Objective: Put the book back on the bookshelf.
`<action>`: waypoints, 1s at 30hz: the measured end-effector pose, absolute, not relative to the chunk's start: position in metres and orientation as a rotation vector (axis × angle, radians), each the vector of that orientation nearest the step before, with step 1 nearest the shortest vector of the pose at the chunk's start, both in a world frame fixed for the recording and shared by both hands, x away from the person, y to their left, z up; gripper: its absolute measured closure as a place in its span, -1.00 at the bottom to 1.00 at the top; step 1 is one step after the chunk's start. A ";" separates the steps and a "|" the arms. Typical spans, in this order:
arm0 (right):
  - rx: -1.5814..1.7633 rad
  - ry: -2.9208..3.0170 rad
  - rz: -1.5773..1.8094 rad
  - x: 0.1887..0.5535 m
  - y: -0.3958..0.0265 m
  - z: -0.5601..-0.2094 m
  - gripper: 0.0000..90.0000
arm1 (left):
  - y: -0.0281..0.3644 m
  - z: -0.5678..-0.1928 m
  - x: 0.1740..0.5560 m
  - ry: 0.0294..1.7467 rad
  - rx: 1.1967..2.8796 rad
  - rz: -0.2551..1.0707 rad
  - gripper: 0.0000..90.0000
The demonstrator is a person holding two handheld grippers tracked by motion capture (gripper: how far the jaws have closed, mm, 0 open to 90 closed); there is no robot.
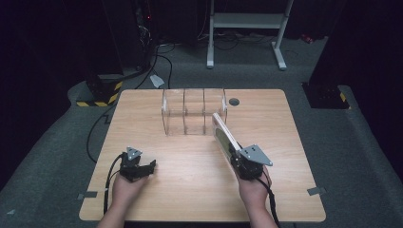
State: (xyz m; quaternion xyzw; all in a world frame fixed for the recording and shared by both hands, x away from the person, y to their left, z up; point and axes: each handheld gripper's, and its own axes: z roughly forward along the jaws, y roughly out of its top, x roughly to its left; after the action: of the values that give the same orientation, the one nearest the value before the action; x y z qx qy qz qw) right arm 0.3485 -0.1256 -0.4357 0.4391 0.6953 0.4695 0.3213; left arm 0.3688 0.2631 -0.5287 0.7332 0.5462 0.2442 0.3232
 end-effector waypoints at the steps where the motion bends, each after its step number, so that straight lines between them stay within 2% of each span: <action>1: 1.155 1.824 1.220 0.352 -0.124 -0.434 0.67 | 0.263 -0.529 0.369 1.433 1.924 0.641 -0.53; 14: 1.187 1.760 1.196 0.398 -0.102 -0.415 0.67 | 0.263 -0.529 0.369 1.433 1.924 0.640 -0.53; 30: 1.217 1.755 1.088 0.448 -0.072 -0.422 0.67 | 0.264 -0.529 0.369 1.432 1.924 0.640 -0.53</action>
State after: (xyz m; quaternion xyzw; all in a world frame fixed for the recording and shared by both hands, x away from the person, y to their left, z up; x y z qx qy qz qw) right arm 0.4483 -0.0715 -0.4223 0.4729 0.6820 0.4228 0.3640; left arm 0.3686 0.2636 -0.5286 0.7334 0.5457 0.2441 0.3236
